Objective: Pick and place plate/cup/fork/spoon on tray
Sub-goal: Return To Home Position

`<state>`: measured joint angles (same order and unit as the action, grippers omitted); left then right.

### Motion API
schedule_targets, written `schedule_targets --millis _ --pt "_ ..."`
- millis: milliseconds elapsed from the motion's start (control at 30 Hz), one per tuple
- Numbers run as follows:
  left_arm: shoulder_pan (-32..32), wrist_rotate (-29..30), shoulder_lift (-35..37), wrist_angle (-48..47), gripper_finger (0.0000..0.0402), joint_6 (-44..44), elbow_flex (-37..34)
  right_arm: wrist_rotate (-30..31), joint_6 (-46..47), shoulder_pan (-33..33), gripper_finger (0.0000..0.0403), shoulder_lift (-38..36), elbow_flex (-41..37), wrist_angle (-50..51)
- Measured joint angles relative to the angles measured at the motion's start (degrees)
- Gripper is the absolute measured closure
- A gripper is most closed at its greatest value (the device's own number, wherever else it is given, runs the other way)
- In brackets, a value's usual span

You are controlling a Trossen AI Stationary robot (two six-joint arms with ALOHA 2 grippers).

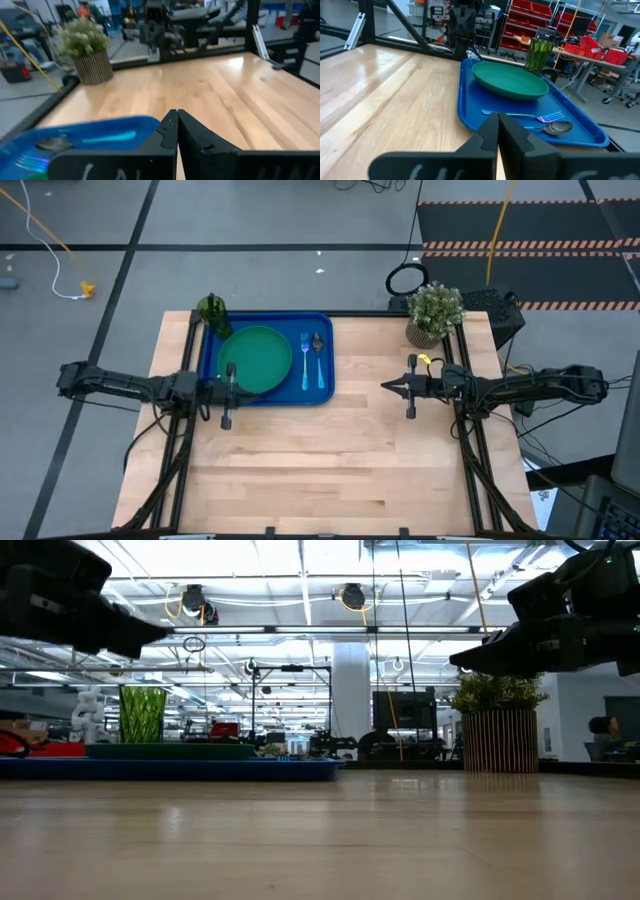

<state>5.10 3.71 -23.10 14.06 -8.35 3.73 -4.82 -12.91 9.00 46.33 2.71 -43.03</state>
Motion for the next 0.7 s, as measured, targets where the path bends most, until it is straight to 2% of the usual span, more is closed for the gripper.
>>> schedule_targets --millis 367,700 --pt "0.0 -6.57 2.28 -0.48 0.0399 1.35 -1.93 0.02 0.2 0.01 0.0403 0.0 -0.03 -0.04" --pt "0.0 -6.79 2.22 -1.23 0.0399 0.86 -3.19 0.02 0.44 0.0 0.0403 0.0 -0.03 -0.06"
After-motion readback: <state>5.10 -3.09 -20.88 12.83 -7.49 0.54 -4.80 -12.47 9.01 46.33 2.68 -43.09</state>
